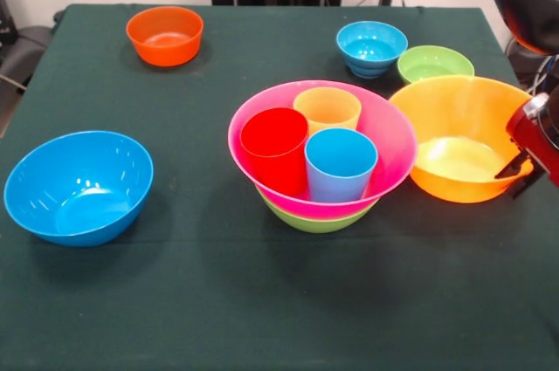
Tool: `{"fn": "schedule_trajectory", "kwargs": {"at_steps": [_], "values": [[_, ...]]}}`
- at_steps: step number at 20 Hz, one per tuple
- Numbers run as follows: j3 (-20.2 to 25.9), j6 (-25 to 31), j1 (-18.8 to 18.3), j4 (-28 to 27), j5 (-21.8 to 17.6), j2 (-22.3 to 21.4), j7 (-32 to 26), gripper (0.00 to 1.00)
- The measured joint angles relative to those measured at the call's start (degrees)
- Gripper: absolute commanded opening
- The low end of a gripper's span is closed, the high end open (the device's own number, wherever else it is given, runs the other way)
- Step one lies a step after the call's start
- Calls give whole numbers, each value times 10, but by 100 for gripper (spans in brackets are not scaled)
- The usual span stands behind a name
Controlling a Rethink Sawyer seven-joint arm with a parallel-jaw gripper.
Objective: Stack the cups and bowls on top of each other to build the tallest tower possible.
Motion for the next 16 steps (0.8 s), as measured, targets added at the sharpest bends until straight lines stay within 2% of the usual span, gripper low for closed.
{"fn": "schedule_trajectory", "kwargs": {"at_steps": [10, 16], "values": [[0, 43, -6, -30, 3, 10, 0, 0], [5, 45, 5, 1, 3, -14, 0, 0]]}}
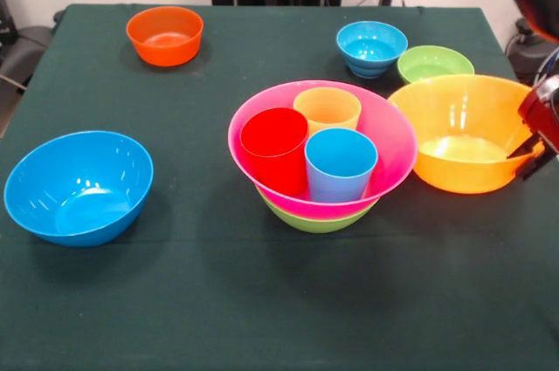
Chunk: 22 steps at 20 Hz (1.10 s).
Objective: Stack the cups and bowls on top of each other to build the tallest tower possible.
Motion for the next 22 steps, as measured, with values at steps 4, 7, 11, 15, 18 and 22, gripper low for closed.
{"fn": "schedule_trajectory", "kwargs": {"at_steps": [4, 7, 11, 15, 18, 22], "values": [[3, 0, 9, 24, -1, -19, 0, 0], [6, 0, 20, 59, -2, -45, 0, 0], [7, 0, 29, 89, -5, -70, 0, 0], [7, 0, 32, 106, -8, -88, 0, 0], [7, 4, 28, 112, -16, -104, 0, 0], [7, 18, 20, 111, -27, -117, 0, 0]]}}
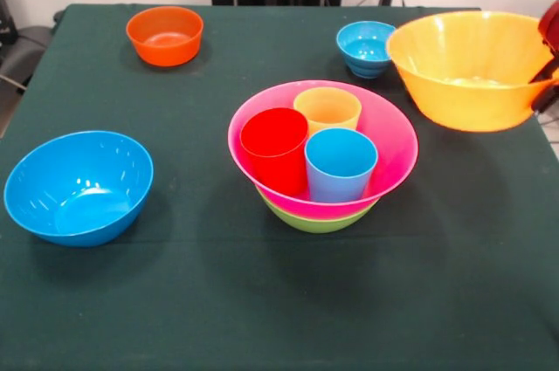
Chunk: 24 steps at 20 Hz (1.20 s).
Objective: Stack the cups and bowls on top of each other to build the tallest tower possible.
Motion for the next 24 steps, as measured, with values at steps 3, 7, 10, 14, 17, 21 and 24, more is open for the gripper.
{"fn": "schedule_trajectory", "kwargs": {"at_steps": [3, 7, 10, 14, 17, 21, 24], "values": [[-3, 37, -17, -12, -16, -8, -1, 0], [-12, 102, -44, -51, -35, -8, -6, 0], [-25, 176, -76, -106, -41, -2, -12, 0], [-51, 256, -111, -177, -38, 7, -26, 0], [-81, 298, -138, -236, -20, 17, -52, 0], [-123, 302, -160, -287, 19, 31, -86, 0], [-174, 302, -178, -319, 70, 44, -118, 0]]}}
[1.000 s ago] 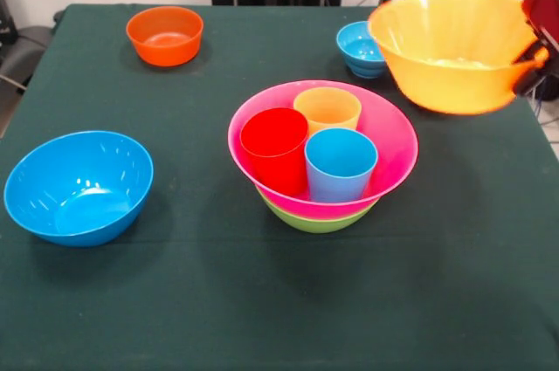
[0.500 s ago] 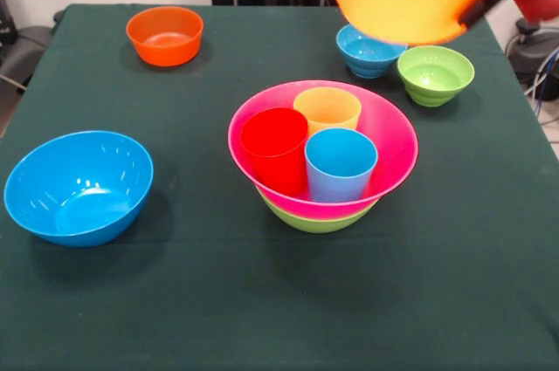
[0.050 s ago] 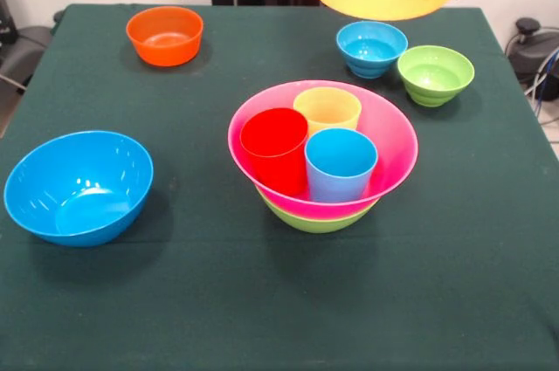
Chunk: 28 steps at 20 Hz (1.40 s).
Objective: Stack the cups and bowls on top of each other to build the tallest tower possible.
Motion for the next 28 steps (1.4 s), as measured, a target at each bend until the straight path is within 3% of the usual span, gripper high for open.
{"fn": "schedule_trajectory", "kwargs": {"at_steps": [6, 9, 13, 15, 24, 28], "values": [[-115, -8, -35, -39, 106, 16, -61, 0], [-214, -43, -60, -52, 198, 23, -113, 0], [-306, -83, -79, -54, 286, 28, -165, 0], [-383, -121, -93, -54, 359, 29, -214, 0], [-518, -193, -108, -51, 517, 39, -321, 0], [-570, -192, -108, -48, 558, 45, -336, 0]]}}
